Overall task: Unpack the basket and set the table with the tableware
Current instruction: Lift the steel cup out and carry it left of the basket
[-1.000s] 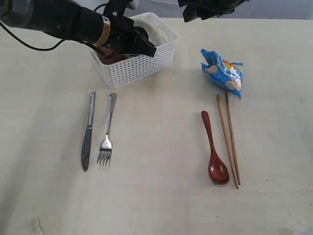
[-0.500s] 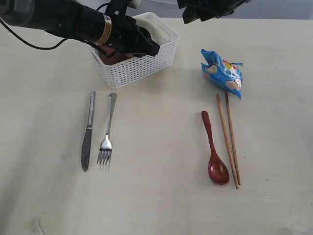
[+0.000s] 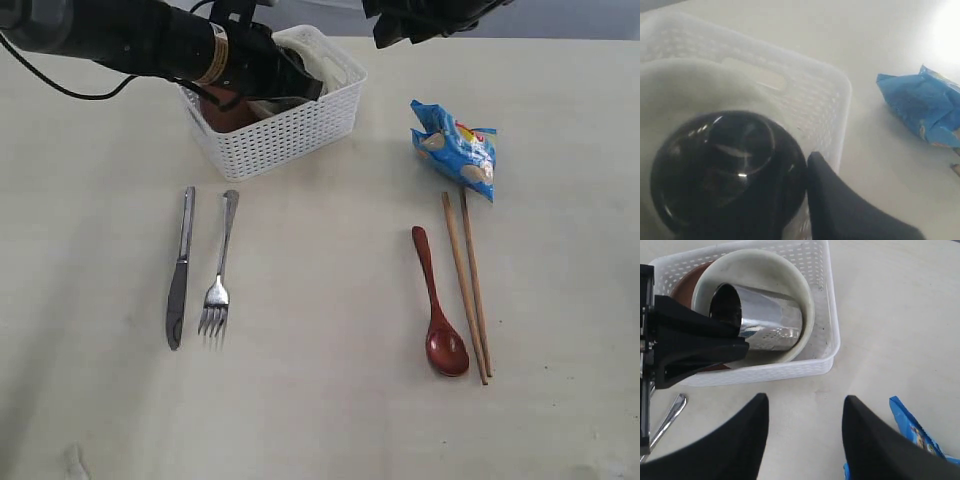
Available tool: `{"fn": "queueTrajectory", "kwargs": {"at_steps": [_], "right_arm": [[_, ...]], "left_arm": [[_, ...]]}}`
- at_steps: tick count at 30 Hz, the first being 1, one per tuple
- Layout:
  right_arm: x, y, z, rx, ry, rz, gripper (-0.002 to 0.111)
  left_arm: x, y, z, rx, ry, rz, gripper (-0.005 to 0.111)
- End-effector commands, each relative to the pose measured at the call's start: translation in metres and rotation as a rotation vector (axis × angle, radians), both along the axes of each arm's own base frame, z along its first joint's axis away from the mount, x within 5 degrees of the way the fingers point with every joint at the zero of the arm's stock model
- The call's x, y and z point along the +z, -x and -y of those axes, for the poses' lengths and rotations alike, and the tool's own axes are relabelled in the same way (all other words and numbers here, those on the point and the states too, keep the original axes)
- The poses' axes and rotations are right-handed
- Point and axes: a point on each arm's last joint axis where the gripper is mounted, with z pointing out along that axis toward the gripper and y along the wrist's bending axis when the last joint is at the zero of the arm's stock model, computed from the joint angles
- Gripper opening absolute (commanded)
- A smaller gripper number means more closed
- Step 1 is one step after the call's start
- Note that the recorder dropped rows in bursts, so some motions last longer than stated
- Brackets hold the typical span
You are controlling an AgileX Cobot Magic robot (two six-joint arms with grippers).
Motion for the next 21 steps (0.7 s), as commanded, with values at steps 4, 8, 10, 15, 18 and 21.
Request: {"fn": "queueTrajectory", "kwargs": {"at_steps": [4,8,10,15,18,21], "right_arm": [[0.002,-0.001,0.002,0.007,0.009,0.012,0.045],[0.001,-0.001,0.003,0.011,0.016,0.005,0.045],[0.003,-0.001,0.005,0.011,0.027,0.014,0.045],[0.019,0.001,0.016,-0.01,0.024,0.054,0.045],[0.035,0.007,0.026,-0.02,0.022,0.076,0.045],[0.05,0.018,0.034,-0.013,0.026,0.068,0.045]], "left_arm": [[0.005,-0.002,0.0,0.021,0.01,0.011,0.0],[0.019,0.0,0.001,0.014,0.026,0.039,0.0],[0.033,0.004,0.001,-0.008,0.048,0.06,0.0],[0.067,0.016,0.002,-0.055,0.077,0.086,0.0],[0.083,0.023,-0.001,-0.047,0.092,0.11,0.0],[0.096,0.032,-0.004,-0.056,0.103,0.129,0.0]]}}
